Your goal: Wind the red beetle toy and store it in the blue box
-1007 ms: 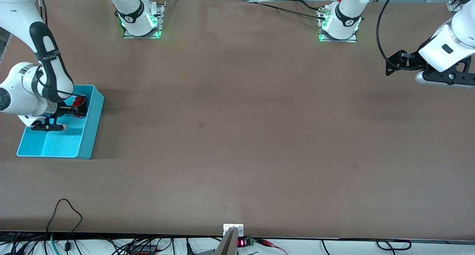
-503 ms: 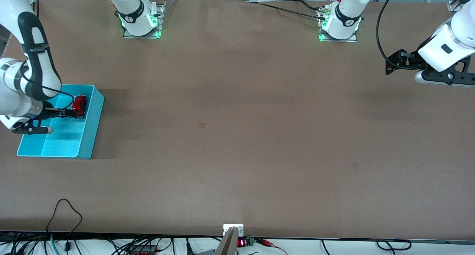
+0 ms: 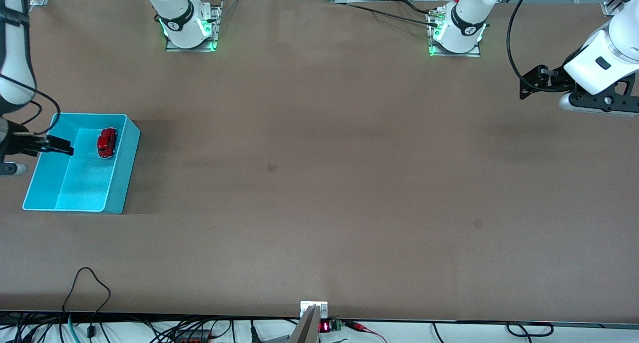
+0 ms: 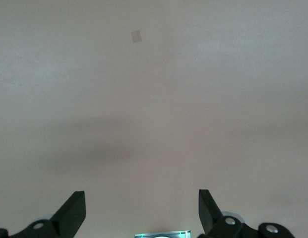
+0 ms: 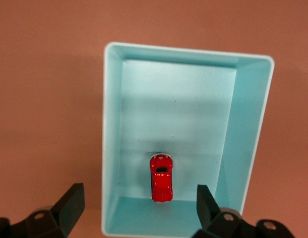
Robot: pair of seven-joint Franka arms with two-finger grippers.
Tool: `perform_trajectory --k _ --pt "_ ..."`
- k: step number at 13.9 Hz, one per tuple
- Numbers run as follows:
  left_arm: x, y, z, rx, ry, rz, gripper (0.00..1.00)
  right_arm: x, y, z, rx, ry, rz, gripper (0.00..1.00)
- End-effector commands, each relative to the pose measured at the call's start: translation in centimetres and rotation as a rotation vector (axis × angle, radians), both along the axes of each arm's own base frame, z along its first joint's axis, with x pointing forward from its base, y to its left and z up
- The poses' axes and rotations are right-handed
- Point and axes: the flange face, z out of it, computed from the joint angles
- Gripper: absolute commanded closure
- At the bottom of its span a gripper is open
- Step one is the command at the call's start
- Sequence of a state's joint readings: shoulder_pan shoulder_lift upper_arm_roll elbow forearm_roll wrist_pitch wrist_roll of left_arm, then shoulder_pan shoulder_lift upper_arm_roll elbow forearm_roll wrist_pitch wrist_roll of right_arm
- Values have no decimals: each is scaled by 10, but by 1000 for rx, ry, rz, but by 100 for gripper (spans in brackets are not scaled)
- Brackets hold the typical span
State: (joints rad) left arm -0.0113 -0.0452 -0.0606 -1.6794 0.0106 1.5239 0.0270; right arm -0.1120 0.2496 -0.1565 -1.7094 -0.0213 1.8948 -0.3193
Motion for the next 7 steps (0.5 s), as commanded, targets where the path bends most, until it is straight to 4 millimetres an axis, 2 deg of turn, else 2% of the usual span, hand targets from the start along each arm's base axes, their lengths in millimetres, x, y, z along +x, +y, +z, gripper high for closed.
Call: perform_trajectory --k 1,5,6,7 --pt "2 -2 6 -11 7 -19 0 -4 25 55 4 -18 41 0" --pt "2 -2 6 -11 7 -18 0 -13 63 118 22 -4 98 0" --pt "2 -2 6 -11 7 -18 0 -15 71 130 26 14 107 0" --pt "2 -2 6 -11 7 -18 0 -16 86 132 29 34 124 0"
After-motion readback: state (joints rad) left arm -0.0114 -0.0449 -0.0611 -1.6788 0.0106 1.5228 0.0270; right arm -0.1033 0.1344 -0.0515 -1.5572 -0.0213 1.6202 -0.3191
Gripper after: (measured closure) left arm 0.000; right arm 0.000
